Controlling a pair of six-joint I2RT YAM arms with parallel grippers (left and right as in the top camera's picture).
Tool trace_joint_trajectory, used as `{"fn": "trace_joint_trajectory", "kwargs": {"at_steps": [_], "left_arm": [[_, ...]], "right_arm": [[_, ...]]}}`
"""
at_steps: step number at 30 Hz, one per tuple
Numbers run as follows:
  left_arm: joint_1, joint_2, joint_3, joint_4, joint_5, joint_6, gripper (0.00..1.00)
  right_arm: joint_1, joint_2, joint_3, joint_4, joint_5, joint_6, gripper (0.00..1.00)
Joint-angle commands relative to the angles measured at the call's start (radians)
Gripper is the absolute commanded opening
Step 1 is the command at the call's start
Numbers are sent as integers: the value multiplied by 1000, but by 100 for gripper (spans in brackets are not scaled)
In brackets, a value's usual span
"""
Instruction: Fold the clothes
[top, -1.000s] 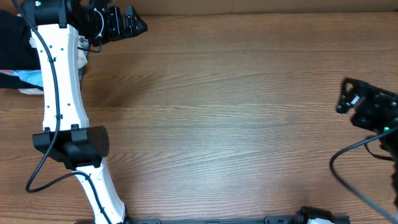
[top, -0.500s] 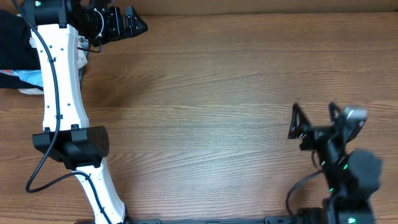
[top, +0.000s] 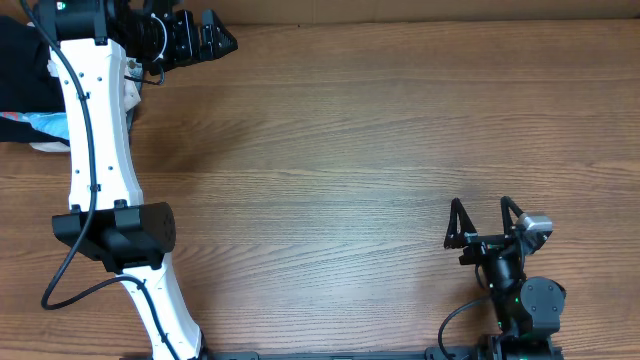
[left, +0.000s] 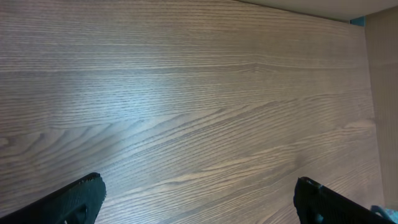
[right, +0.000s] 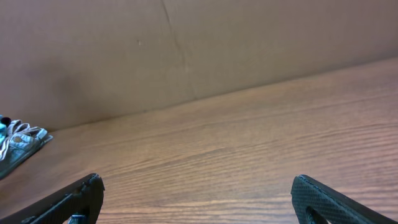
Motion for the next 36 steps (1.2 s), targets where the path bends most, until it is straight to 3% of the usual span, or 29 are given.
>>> {"fn": "trace_joint_trajectory", "kwargs": {"at_steps": [1,5,26,36], "left_arm": [[-6,-15,20,2,15,-6,100],[-6,-15,20,2,15,-6,100],[-6,-14,20,2,11,-6,100],[-7,-44,17,2,-193,-6,100]], "right_arm": [[7,-69,-34,-37,-16,14,100],[8,-133,-34,-46,-24,12,100],[10,-130,-34,-47,-24,13,100],[10,-130,-34,-47,-24,13,100]]}}
